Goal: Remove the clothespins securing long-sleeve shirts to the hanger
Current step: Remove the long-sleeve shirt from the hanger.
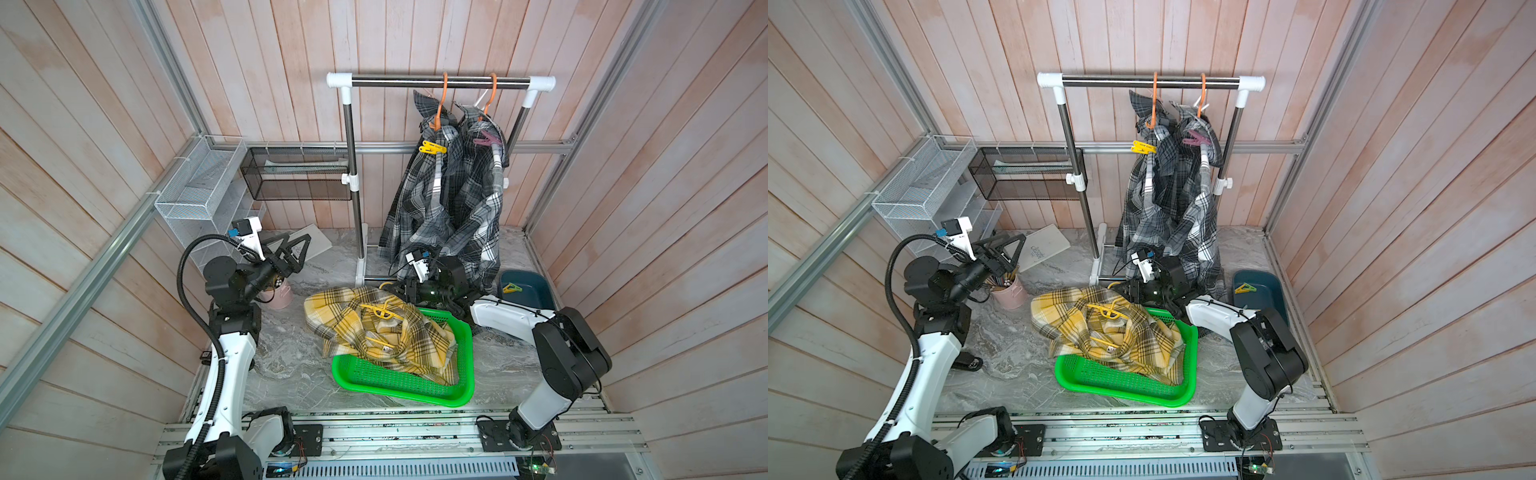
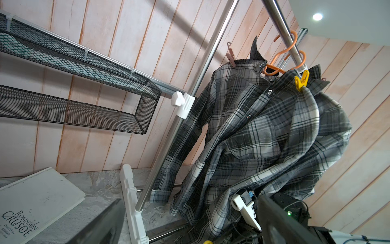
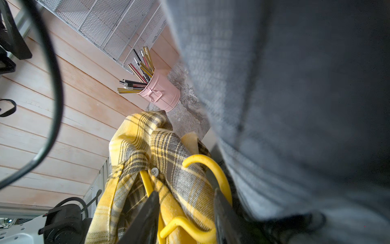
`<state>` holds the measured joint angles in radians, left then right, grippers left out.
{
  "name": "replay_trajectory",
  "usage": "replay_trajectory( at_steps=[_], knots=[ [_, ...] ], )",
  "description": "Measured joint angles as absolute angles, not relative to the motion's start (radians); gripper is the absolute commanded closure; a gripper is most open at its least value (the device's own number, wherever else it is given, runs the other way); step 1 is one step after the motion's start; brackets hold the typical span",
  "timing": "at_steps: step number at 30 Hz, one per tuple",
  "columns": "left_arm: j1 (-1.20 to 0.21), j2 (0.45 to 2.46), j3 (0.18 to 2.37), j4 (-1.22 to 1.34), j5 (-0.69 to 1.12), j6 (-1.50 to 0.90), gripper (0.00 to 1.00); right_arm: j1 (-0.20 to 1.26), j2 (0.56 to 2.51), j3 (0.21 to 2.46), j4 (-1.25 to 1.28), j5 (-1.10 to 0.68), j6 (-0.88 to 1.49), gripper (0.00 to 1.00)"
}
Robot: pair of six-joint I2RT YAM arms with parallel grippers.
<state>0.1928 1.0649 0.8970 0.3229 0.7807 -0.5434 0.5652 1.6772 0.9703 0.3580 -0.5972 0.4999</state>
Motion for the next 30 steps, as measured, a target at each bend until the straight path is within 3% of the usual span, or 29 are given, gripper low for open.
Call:
replay_trajectory(
  at_steps=[9, 23, 27, 30],
  knots=[
    [0.207, 1.065, 0.885, 0.335, 0.786, -0.555, 0.01, 0.566, 1.651, 0.97, 0.29, -0.488, 0.471, 0.49],
    [0.22, 1.065, 0.881, 0.356, 0.806, -0.574, 0.01, 0.609, 1.72, 0.98, 0.343, -0.562, 0.487, 0.51],
    [0.224, 1.065, 0.879, 0.357, 0.808, -0.577, 0.01, 0.612, 1.728, 0.987, 0.343, -0.568, 0.484, 0.59],
    [0.224, 1.065, 0.879, 0.357, 0.808, -0.581, 0.01, 0.612, 1.727, 0.988, 0.345, -0.575, 0.475, 0.72]
  ],
)
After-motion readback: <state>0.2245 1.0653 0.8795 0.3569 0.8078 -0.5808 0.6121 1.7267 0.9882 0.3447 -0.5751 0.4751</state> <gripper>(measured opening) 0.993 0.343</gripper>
